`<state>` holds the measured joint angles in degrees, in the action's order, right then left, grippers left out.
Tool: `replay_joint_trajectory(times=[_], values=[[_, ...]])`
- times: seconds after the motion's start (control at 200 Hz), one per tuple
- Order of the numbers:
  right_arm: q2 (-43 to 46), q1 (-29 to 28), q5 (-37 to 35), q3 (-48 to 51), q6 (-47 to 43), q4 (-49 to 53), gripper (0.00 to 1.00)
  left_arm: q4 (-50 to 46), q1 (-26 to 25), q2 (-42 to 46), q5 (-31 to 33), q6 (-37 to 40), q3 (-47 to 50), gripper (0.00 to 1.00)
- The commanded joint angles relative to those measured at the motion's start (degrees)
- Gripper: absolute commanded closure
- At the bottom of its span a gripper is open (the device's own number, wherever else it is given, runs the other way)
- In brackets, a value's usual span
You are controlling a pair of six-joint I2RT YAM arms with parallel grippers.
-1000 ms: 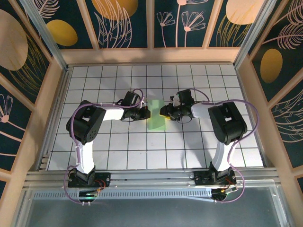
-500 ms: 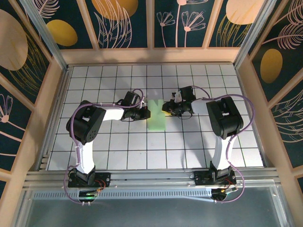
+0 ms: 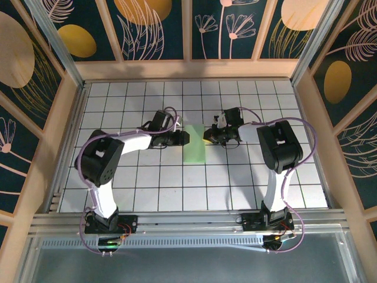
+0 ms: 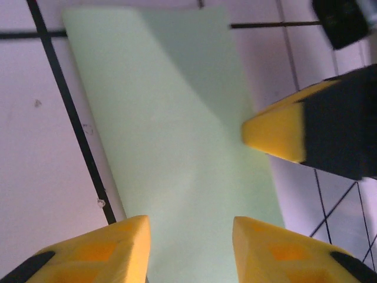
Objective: Fold a paper plane with a square sheet of paper (fold left side to right side)
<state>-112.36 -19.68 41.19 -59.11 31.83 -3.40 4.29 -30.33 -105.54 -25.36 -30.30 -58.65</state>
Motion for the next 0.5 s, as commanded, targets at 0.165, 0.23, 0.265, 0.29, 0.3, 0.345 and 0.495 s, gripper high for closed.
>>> replay_joint_trajectory(times=[0.165,0.23,0.265,0.29,0.3,0.345,0.495], values=[[1.68,0.61,1.61,-3.17,-1.34,7.33,1.0,-2.68,-6.28,11.88,8.1,11.2,5.43,0.5],[1.67,0.64,1.6,-3.2,-1.26,7.76,1.0,-3.34,-9.04,12.95,10.71,12.93,6.04,0.49],[1.56,0.66,1.54,-3.36,-1.15,7.96,1.0,-3.94,-10.52,13.31,12.41,13.84,6.09,0.48],[1.61,0.68,1.53,-3.37,-1.11,7.97,1.0,-4.38,-11.61,13.46,13.65,14.46,6.01,0.47],[1.61,0.69,1.53,-3.38,-1.1,8.04,1.0,-4.56,-11.97,13.5,14.22,14.74,5.87,0.47],[1.67,0.67,1.45,-3.46,-1.13,8.22,1.0,-5.61,-13.99,13.51,16.85,15.97,5.45,0.46],[1.65,0.73,1.17,-3.84,-0.99,8.47,1.0,-9.08,-20.7,11.97,26.53,19.55,2.45,0.44]])
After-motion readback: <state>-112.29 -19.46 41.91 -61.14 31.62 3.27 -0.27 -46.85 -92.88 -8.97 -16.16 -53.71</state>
